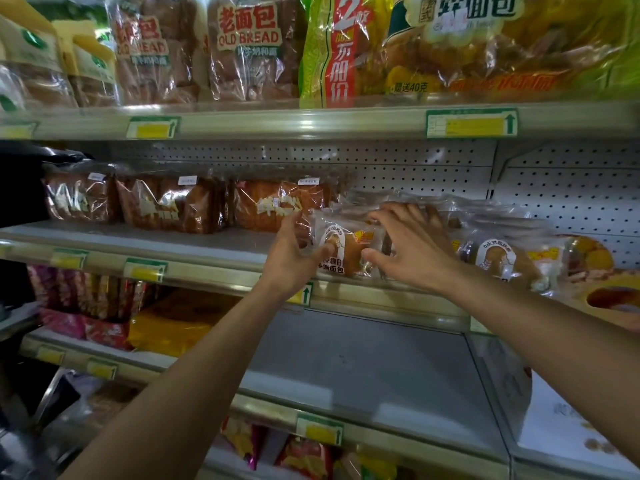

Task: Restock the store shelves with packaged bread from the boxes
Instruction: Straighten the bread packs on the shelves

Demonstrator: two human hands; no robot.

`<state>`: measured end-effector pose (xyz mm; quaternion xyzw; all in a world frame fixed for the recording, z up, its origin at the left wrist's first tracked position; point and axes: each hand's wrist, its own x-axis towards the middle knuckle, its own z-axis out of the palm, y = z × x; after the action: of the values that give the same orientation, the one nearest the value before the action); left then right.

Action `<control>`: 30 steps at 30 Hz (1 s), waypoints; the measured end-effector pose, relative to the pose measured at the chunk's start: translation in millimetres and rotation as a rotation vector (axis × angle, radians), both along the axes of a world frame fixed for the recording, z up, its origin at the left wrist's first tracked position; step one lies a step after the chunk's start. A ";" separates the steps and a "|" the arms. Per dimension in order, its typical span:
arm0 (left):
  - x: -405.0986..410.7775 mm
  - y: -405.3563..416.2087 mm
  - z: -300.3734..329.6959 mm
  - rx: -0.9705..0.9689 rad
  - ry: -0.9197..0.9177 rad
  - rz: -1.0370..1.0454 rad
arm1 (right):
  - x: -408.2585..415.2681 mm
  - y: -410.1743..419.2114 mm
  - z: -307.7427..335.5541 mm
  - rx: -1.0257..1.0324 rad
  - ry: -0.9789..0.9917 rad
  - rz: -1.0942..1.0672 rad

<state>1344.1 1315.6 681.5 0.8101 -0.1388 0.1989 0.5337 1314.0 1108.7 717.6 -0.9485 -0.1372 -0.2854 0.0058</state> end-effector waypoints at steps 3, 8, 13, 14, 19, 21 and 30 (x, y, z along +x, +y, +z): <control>-10.8 -0.9 -0.3 -0.109 -0.038 0.060 | -6.7 2.2 -0.2 0.024 -0.062 0.045; -45.5 -0.4 -6.9 -0.363 -0.028 0.076 | -19.3 14.2 -9.3 0.024 -0.162 0.190; -72.7 7.1 -13.5 -0.585 0.144 0.029 | -27.9 31.8 -19.7 0.075 -0.244 0.338; -78.1 10.0 -16.3 -0.645 0.173 0.018 | -29.2 36.7 -21.9 0.114 -0.251 0.380; -102.7 34.2 -44.8 -0.789 0.250 0.077 | -38.7 72.6 -44.1 0.303 -0.140 0.594; -111.8 50.0 -62.6 -0.773 0.276 0.145 | -42.2 91.1 -58.9 0.355 -0.054 0.634; -138.2 151.0 -152.9 -0.870 0.494 0.422 | -20.3 207.6 -148.0 0.426 0.560 0.718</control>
<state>1205.9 1466.5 528.6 0.5472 0.2516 0.1446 0.7851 1293.7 1316.3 569.5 -0.8594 -0.3869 -0.0214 0.3336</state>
